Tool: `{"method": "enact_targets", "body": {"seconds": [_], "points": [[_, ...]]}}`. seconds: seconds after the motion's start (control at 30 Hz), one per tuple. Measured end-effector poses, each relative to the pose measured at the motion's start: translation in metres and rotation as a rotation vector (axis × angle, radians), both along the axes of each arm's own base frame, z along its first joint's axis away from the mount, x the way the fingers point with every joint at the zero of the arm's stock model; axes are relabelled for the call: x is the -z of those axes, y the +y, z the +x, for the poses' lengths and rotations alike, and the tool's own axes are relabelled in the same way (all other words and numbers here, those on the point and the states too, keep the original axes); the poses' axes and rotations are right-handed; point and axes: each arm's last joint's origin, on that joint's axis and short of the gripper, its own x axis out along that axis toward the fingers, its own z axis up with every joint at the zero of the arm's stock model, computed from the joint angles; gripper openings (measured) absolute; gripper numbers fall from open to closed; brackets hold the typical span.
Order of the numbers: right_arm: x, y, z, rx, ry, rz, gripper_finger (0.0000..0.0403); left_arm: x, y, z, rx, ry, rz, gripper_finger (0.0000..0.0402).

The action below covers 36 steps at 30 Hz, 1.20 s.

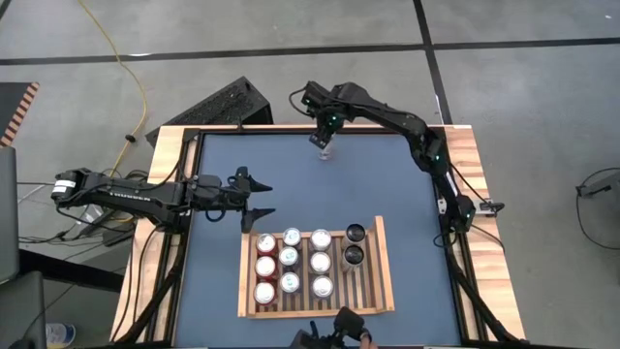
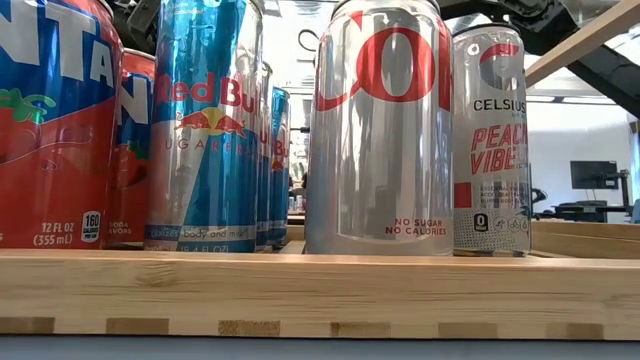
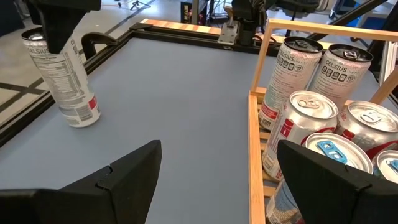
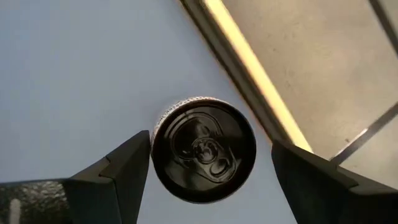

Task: Place canned beverage on shelf
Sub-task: Put the white-pink soda can on the shelf aligned with the other white-pink soda can

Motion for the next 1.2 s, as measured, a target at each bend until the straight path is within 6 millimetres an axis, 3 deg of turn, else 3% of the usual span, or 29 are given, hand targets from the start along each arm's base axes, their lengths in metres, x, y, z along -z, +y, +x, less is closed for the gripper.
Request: {"method": "enact_targets", "body": {"seconds": [0.23, 0.57, 0.9, 1.03, 1.2], "points": [[0.003, 0.001, 0.001, -0.016, -0.013, 0.030, 0.0315, 0.000, 0.000, 0.000, 0.000, 0.000, -0.001, 0.0307], [0.021, 0.003, 0.003, -0.067, 0.044, 0.043, 0.0273, 0.000, 0.000, 0.000, -0.003, -0.003, -0.014, 0.0307], [0.021, 0.011, 0.008, -0.195, 0.092, -0.001, 0.0180, 0.000, 0.000, 0.000, -0.003, 0.003, -0.014, 0.0307], [0.018, 0.018, 0.009, -0.301, 0.136, -0.029, 0.0176, 0.002, 0.000, -0.001, -0.003, 0.020, -0.015, 0.0307], [0.013, 0.039, 0.011, -0.559, 0.234, -0.045, 0.0177, 0.003, 0.000, -0.001, -0.003, 0.035, -0.015, 0.0307]]}}
